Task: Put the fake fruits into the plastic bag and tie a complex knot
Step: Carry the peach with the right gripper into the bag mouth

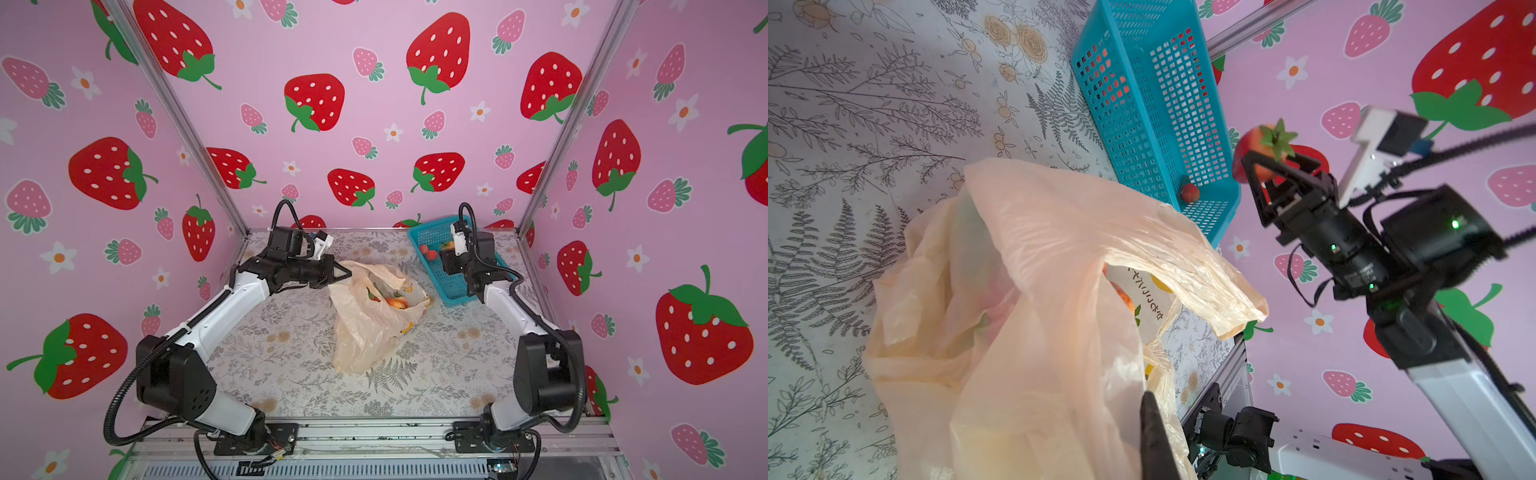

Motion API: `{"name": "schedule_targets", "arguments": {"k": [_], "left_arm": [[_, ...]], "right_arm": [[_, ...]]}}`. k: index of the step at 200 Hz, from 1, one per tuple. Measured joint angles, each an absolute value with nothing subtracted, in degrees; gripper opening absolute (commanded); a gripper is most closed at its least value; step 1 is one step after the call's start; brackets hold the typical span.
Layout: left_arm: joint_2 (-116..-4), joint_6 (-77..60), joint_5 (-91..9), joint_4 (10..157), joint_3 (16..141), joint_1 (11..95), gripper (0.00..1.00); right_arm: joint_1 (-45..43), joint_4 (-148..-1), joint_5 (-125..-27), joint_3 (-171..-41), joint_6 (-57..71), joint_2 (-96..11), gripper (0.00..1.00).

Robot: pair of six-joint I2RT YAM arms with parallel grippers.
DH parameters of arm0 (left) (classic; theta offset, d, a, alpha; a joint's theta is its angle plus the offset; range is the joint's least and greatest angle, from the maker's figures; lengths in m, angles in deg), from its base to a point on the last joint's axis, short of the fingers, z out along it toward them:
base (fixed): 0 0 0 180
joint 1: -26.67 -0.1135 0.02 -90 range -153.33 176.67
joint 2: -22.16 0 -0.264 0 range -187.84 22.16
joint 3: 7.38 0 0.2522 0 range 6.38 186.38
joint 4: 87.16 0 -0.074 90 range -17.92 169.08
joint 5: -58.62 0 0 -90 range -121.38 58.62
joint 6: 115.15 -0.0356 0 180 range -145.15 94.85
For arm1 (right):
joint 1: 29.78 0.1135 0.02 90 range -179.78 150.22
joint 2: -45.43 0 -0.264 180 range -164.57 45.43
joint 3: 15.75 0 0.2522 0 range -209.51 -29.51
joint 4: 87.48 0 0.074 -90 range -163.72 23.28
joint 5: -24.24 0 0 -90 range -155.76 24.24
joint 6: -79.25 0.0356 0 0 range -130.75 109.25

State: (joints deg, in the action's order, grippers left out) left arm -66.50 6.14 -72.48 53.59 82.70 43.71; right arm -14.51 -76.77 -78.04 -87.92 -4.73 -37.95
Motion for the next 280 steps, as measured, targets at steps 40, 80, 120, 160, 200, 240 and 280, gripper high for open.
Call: {"name": "schedule_targets", "arguments": {"k": [40, 80, 120, 160, 200, 240, 280], "left_arm": [[-66.50, 6.14, -72.43, 53.59, 82.70, 43.71, 0.00], [-66.50, 6.16, -72.43, 53.59, 82.70, 43.73, 0.00], [-66.50, 6.14, -72.41, 53.59, 82.70, 43.73, 0.00], [-66.50, 6.14, -72.39, 53.59, 82.70, 43.79, 0.00], [-66.50, 6.14, -72.39, 53.59, 82.70, 43.84, 0.00], [-66.50, 6.16, -72.43, 53.59, 82.70, 43.84, 0.00], [-66.50, 6.18, -72.43, 53.59, 82.70, 43.92, 0.00]], "right_arm": [[-7.73, -79.54, -84.53, -74.20, 0.67, -28.42, 0.32], [-3.41, -85.53, -91.04, -68.36, 1.68, -28.50, 0.33], [0.03, -93.47, -93.84, -71.51, 3.31, -35.28, 0.32], [1.45, -99.30, -90.91, -76.19, 7.10, -42.84, 0.34], [3.04, -100.18, -87.02, -78.98, 11.62, -49.88, 0.36], [4.79, -98.93, -86.39, -79.00, 13.68, -50.95, 0.48], [5.01, -97.66, -86.08, -79.00, 13.94, -50.53, 0.63]]}}
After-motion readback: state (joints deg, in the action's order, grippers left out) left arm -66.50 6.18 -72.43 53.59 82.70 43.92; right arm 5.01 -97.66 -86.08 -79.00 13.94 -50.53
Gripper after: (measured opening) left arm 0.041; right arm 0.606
